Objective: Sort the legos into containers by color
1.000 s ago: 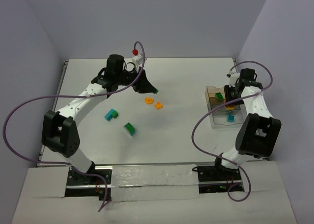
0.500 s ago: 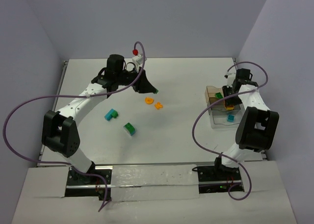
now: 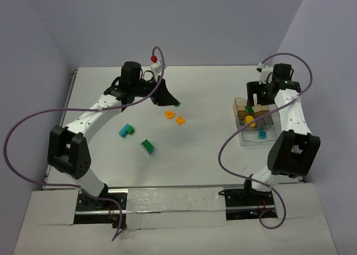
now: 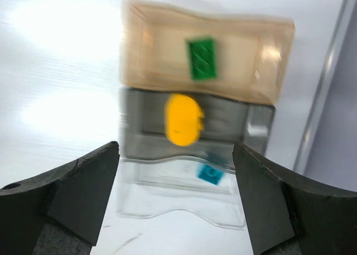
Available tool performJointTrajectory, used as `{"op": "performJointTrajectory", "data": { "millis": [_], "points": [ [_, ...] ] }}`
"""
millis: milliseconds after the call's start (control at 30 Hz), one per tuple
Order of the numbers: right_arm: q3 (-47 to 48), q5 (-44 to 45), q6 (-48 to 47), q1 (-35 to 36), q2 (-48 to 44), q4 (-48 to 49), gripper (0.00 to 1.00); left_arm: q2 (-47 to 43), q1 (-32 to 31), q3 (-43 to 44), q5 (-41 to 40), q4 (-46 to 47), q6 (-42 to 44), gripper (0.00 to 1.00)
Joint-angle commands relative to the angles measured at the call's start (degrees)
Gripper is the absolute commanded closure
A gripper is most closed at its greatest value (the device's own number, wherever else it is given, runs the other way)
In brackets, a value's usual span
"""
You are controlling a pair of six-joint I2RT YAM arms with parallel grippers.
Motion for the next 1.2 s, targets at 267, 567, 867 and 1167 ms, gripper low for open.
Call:
{"op": "performJointTrajectory", "data": {
  "millis": [267, 567, 867, 1167],
  "points": [
    [0.3, -23.5, 8.3, 22.5, -15.3, 8.1, 0.10, -0.9, 0.8, -11.6, 18.9, 52.6, -45.1, 1.00],
    [5.6, -19.0, 3.2, 34.2, -12.8, 6.8, 0.14, 2.5, 4.1, -16.2, 14.1, 73.5, -71.0, 1.00],
    [10.7, -15.9, 5.0, 41.2, -9.8, 5.4, 0.15, 1.2, 4.0, -12.0, 10.1, 43.4, -58.0, 1.00],
    [13.6, -12.0, 5.9, 46.2, -6.4, 5.3, 0.15, 1.4, 3.9, -13.4, 10.0, 44.9, -59.0, 1.00]
  ]
}}
